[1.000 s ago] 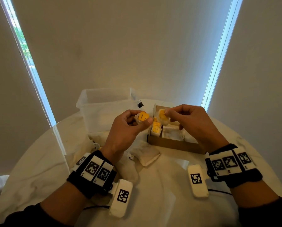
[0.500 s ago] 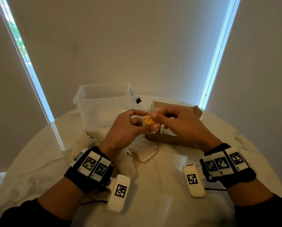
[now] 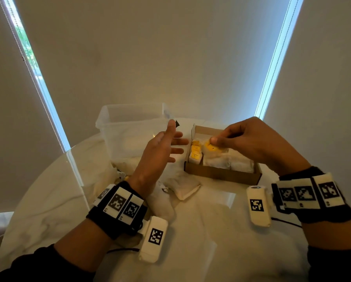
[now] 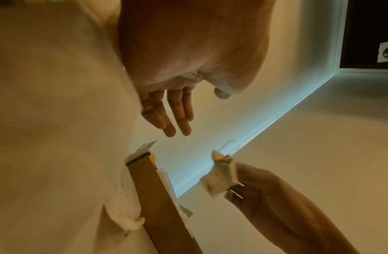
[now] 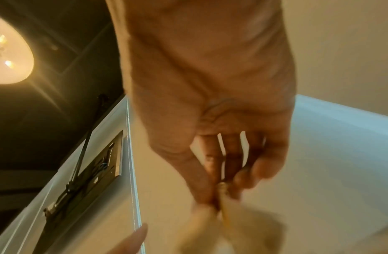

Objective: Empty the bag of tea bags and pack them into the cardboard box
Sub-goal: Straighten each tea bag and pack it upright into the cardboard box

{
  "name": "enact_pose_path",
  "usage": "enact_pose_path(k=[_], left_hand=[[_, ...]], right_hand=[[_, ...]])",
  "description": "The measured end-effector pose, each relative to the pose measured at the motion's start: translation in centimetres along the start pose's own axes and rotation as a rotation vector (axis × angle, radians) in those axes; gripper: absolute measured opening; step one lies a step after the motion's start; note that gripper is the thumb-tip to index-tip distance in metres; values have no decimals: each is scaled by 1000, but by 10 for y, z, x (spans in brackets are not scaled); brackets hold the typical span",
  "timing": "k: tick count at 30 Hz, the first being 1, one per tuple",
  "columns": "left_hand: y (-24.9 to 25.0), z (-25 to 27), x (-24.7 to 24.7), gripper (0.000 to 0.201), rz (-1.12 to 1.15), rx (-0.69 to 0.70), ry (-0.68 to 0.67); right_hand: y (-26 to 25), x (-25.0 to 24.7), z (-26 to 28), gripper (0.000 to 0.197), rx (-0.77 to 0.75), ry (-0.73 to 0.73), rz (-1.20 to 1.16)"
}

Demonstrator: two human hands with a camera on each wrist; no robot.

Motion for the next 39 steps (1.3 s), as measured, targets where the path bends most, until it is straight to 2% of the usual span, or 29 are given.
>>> enact_pose_path(k=[3, 9, 15, 19, 26, 30, 32, 35, 39], left_hand=[[-2, 0, 0, 56, -8, -2, 10], [2, 5, 1, 37, -5, 85, 52], [-1, 4, 3, 26, 19, 173, 45], [-8, 2, 1, 17, 8, 236, 86], [-9, -1, 2, 15, 39, 195, 57], [-9, 2, 6, 30, 6, 224, -20], [-11, 1, 5, 30, -34, 243, -5], [-14, -2, 3, 28, -12, 189, 50], [-16, -3, 4, 26, 22, 166, 73]], right_hand=[[-5, 4, 2, 24, 9, -17, -51], [-15, 11, -2, 16, -45, 61, -193], [-3, 24, -6, 12, -59, 100, -274], [3, 30, -7, 13, -17, 37, -304], [6, 36, -6, 16, -36, 36, -304], [9, 38, -7, 16, -31, 103, -349], [11, 36, -6, 17, -16, 80, -365], [16, 30, -4, 19, -13, 32, -432], [24, 23, -6, 27, -44, 45, -427]])
Point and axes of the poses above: each hand's wrist, its own z-axis away from the middle knuckle, its own x-axis out of the palm, y = z × x, the point moved 1 cm from there along -z, towards the middle knuckle, and after that the axes turned 12 degrees about -z, right-handed, at the moved point
